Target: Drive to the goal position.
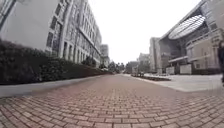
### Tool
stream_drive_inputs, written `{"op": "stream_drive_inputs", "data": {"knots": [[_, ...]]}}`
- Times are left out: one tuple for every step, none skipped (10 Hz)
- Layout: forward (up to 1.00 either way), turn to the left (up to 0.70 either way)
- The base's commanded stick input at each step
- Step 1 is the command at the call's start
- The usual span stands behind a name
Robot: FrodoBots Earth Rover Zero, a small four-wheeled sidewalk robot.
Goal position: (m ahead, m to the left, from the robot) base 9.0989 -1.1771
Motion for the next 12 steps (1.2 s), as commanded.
{"op": "stream_drive_inputs", "data": {"knots": [[0.45,0.0],[0.45,0.0],[0.45,0.0],[0.45,0.0],[0.45,0.0],[0.45,0.0],[0.45,0.0],[0.45,0.0],[0.45,0.0],[0.45,0.0],[0.45,0.0],[0.45,0.0]]}}
